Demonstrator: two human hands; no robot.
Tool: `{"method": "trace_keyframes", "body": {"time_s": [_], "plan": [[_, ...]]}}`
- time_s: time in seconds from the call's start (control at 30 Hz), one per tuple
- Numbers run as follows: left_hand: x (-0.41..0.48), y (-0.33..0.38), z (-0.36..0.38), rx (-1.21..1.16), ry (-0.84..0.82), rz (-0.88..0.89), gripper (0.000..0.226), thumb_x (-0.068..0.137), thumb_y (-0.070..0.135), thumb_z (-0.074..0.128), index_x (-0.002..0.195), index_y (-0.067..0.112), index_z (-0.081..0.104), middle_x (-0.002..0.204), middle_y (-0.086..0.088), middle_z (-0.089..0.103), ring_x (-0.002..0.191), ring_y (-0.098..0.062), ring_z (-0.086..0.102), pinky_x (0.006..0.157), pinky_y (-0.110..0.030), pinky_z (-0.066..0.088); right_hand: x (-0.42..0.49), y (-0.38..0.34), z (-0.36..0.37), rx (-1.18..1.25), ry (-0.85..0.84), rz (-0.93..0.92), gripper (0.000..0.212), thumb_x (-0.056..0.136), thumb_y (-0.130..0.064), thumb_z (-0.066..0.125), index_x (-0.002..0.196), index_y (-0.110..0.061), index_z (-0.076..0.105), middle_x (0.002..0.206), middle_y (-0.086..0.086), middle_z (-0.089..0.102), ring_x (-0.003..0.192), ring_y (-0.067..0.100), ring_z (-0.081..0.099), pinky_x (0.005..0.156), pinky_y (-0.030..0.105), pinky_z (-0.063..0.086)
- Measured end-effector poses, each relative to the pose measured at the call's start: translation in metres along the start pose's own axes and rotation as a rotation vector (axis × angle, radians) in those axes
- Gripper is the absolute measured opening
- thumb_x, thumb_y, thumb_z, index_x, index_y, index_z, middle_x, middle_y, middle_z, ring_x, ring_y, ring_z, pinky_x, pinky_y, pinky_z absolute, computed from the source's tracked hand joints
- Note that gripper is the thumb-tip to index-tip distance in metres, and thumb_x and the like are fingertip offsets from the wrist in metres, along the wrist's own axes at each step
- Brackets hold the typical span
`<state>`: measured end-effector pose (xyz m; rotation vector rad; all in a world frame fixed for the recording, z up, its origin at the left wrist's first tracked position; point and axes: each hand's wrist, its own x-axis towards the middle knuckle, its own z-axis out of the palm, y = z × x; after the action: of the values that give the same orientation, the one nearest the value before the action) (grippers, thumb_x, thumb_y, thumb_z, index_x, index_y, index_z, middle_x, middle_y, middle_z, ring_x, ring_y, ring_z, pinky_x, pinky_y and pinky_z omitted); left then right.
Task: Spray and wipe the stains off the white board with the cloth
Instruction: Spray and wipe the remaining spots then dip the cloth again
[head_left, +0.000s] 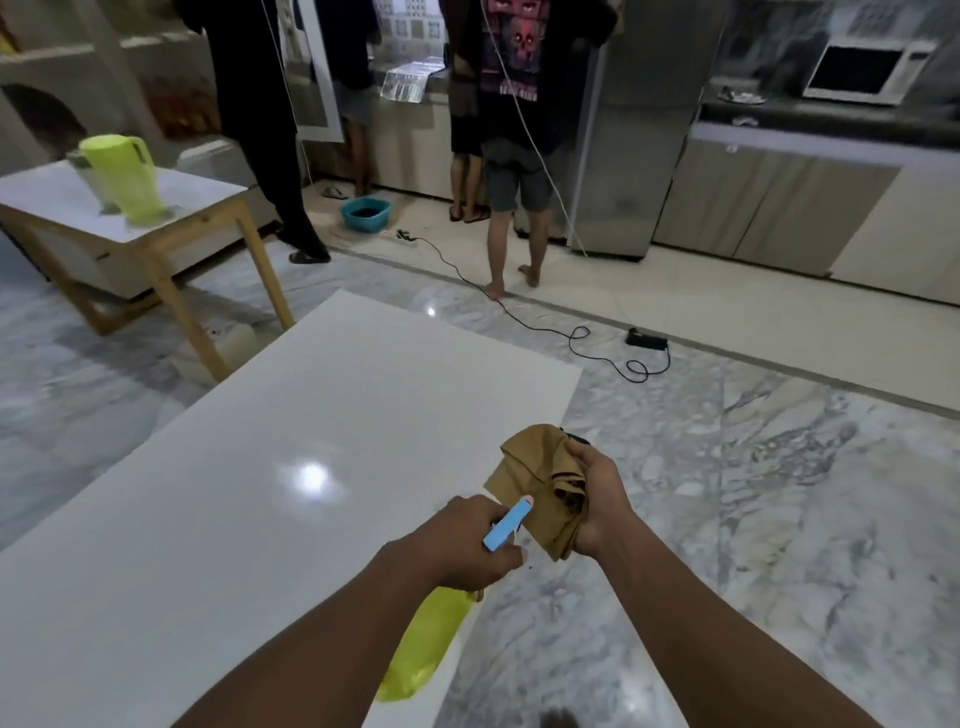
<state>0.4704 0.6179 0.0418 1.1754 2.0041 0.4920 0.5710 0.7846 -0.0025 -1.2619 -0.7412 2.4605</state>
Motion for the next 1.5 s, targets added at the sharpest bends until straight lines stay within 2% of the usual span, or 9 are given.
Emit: {"method": "trace_keyframes", "body": {"time_s": [0.17, 0.4, 0.47, 0.53, 0.63, 0.77, 0.83, 1.07, 1.5], "plan": [[0.084, 0.003, -0.023, -0.066, 0.045, -0.038, 0.017, 0.092, 0.033, 0.074, 0.084, 0.026, 0.062, 0.088, 0.002, 0.068, 0.074, -0.017, 0.07, 0.079, -0.037, 0.06, 0.087, -0.061, 0.002, -0.021, 0.038, 0.023, 0.053, 0.095, -0.046, 0.052, 0.124, -0.004, 0.069, 0.127, 0.021, 0.067, 0.119, 0.038, 0.063, 0.102, 0.053, 0.05], [0.189, 0.01, -0.049, -0.168, 0.089, -0.164, 0.024, 0.093, 0.033, 0.075, 0.092, 0.011, 0.065, 0.081, -0.002, 0.069, 0.075, -0.031, 0.077, 0.08, -0.046, 0.065, 0.207, -0.172, -0.008, -0.273, 0.354, -0.121, 0.035, 0.101, -0.039, 0.049, 0.095, -0.01, 0.067, 0.079, 0.01, 0.063, 0.068, 0.026, 0.058, 0.067, 0.036, 0.051], [0.204, 0.012, -0.052, -0.162, 0.098, -0.181, 0.025, 0.093, 0.034, 0.076, 0.092, 0.012, 0.065, 0.084, -0.003, 0.07, 0.08, -0.031, 0.074, 0.082, -0.049, 0.063, 0.241, -0.189, -0.013, -0.402, 0.459, -0.237, 0.052, 0.1, -0.053, 0.037, 0.108, -0.011, 0.065, 0.093, 0.011, 0.066, 0.076, 0.028, 0.062, 0.069, 0.037, 0.052], [0.218, 0.008, -0.053, -0.181, 0.097, -0.211, 0.026, 0.093, 0.035, 0.075, 0.094, 0.012, 0.066, 0.09, -0.007, 0.072, 0.08, -0.03, 0.073, 0.081, -0.048, 0.063, 0.277, -0.197, -0.02, -0.578, 0.519, -0.374, 0.061, 0.099, -0.06, 0.029, 0.137, -0.019, 0.054, 0.127, 0.009, 0.063, 0.106, 0.03, 0.063, 0.091, 0.043, 0.053], [0.234, -0.002, -0.054, -0.226, 0.102, -0.254, 0.024, 0.093, 0.033, 0.076, 0.095, 0.011, 0.066, 0.091, -0.011, 0.073, 0.075, -0.028, 0.074, 0.077, -0.045, 0.065, 0.324, -0.183, -0.025, -0.791, 0.469, -0.491, 0.05, 0.106, -0.037, 0.036, 0.153, -0.021, 0.035, 0.146, 0.01, 0.051, 0.129, 0.032, 0.052, 0.11, 0.045, 0.042], [0.242, -0.014, -0.054, -0.246, 0.117, -0.283, 0.023, 0.093, 0.03, 0.076, 0.093, 0.01, 0.066, 0.091, -0.015, 0.071, 0.073, -0.031, 0.072, 0.073, -0.046, 0.064, 0.361, -0.132, -0.027, -1.035, 0.413, -0.605, 0.049, 0.101, -0.026, 0.049, 0.145, -0.005, 0.048, 0.157, 0.022, 0.03, 0.144, 0.04, 0.03, 0.117, 0.051, 0.031], [0.241, -0.02, -0.054, -0.25, 0.121, -0.293, 0.021, 0.092, 0.032, 0.076, 0.091, 0.013, 0.065, 0.09, -0.013, 0.07, 0.074, -0.032, 0.069, 0.073, -0.049, 0.063, 0.37, -0.126, -0.029, -0.943, 0.446, -0.581, 0.05, 0.1, -0.031, 0.049, 0.145, -0.009, 0.049, 0.162, 0.017, 0.021, 0.147, 0.037, 0.024, 0.116, 0.051, 0.031], [0.234, -0.038, -0.052, -0.266, 0.135, -0.318, 0.021, 0.091, 0.036, 0.074, 0.087, 0.018, 0.063, 0.089, -0.006, 0.07, 0.076, -0.031, 0.068, 0.075, -0.051, 0.063, 0.373, -0.12, -0.02, -1.006, 0.566, -0.579, 0.049, 0.105, -0.03, 0.04, 0.152, -0.016, 0.037, 0.166, 0.016, 0.013, 0.147, 0.033, 0.028, 0.098, 0.052, 0.045], [0.143, -0.054, -0.019, -0.232, 0.149, -0.307, 0.02, 0.094, 0.03, 0.076, 0.093, 0.013, 0.066, 0.092, -0.009, 0.069, 0.074, -0.028, 0.069, 0.072, -0.042, 0.062, 0.304, -0.014, -0.021, -1.02, 0.583, -0.595, 0.055, 0.105, -0.033, 0.039, 0.156, -0.017, 0.027, 0.161, 0.021, 0.022, 0.136, 0.04, 0.041, 0.09, 0.053, 0.05]]}}
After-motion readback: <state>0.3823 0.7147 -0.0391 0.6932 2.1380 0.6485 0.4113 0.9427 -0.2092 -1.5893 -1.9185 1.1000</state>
